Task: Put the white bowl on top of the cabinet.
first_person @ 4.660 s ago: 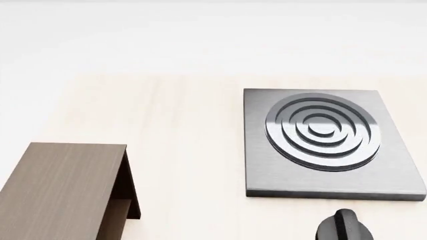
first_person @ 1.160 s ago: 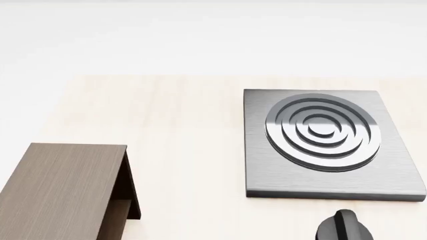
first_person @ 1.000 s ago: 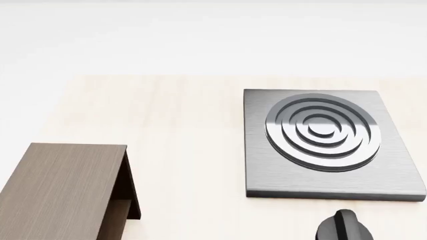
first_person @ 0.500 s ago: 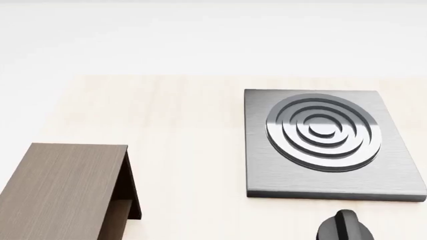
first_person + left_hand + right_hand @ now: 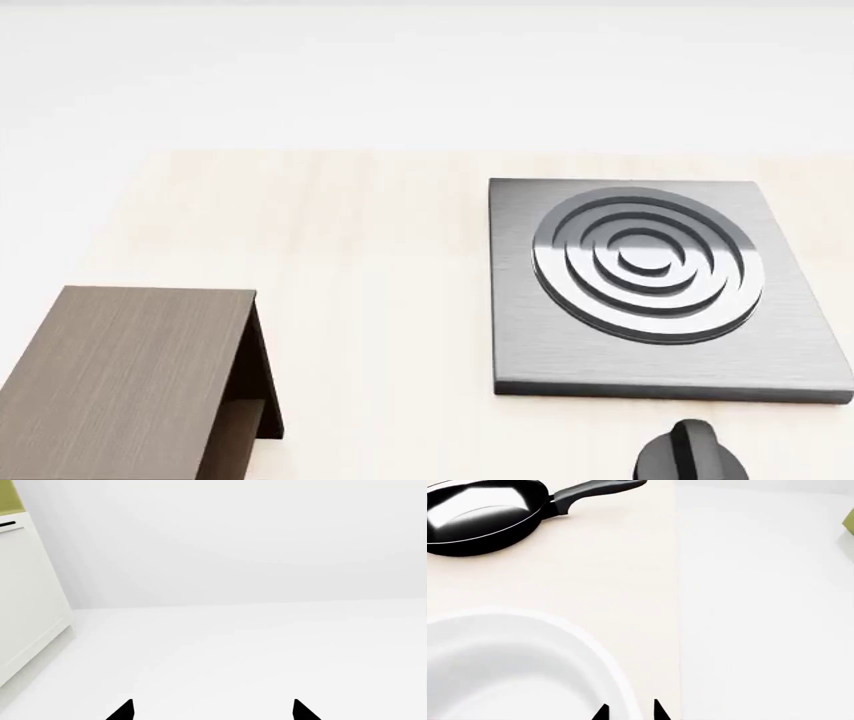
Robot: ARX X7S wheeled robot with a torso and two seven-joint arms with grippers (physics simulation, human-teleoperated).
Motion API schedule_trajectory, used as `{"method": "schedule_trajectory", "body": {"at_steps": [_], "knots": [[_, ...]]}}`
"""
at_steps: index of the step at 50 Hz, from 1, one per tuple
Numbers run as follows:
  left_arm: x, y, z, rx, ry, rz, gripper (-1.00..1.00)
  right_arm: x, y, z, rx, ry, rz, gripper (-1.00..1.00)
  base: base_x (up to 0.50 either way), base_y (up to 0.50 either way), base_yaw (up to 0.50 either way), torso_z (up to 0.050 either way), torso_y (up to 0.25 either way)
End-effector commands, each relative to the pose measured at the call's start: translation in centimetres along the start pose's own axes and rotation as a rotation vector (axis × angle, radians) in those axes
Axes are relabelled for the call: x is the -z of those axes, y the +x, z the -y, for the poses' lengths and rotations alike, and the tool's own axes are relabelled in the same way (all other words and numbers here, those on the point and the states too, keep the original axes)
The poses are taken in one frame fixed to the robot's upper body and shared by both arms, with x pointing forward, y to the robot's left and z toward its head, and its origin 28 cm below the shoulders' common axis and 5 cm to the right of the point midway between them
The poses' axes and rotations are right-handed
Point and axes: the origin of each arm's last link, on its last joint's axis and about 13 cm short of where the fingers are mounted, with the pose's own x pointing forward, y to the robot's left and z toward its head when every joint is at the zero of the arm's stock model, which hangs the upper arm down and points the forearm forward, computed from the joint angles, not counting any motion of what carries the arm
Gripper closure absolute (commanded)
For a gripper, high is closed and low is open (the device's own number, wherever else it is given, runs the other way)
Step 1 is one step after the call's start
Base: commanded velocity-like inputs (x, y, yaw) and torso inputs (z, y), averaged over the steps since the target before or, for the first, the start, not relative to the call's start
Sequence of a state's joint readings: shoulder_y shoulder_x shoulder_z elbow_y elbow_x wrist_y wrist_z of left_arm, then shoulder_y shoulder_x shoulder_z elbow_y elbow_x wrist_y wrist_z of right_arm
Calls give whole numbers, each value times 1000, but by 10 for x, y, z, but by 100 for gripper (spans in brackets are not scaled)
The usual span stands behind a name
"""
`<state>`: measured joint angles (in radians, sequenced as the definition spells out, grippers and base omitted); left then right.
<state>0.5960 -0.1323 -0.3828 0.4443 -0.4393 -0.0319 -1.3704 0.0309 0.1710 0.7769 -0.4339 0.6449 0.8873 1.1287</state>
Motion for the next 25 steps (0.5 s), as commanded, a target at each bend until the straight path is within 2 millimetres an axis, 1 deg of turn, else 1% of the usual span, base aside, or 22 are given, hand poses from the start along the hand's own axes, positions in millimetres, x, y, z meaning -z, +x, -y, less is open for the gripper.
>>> {"method": "schedule_trajectory", "body": {"at_steps": [1,8,13,18,19,20,22,23,24,25], "knots": [[0,0,0,1,0,-1,-100,49,19,4,33,-141,-273,100,0,0,0,0,0],[0,0,0,1,0,-1,-100,43,14,5,5,-130,-259,100,0,0,0,-1,0],[0,0,0,1,0,0,-100,36,5,2,-68,-118,-236,100,0,0,0,-2,0],[0,0,0,1,0,-1,-100,19,-13,3,-170,-70,-199,100,0,0,0,-2,0],[0,0,0,1,0,-1,-100,10,-22,4,-216,-48,-171,100,0,0,0,-10,0],[0,0,1,1,0,-1,-100,8,-25,5,-224,-44,-165,100,0,0,4,0,0],[0,0,1,2,0,-1,-100,-4,-36,9,-269,-16,-131,100,0,0,2,0,0],[0,0,1,2,0,-1,-100,-4,-37,9,-269,-16,-131,100,0,0,0,0,0],[0,0,1,2,0,-2,-100,-13,-45,13,-301,9,-100,100,0,0,0,0,0],[0,0,1,2,0,-1,-100,-15,-47,14,-309,18,-91,100,0,0,0,0,0]]}}
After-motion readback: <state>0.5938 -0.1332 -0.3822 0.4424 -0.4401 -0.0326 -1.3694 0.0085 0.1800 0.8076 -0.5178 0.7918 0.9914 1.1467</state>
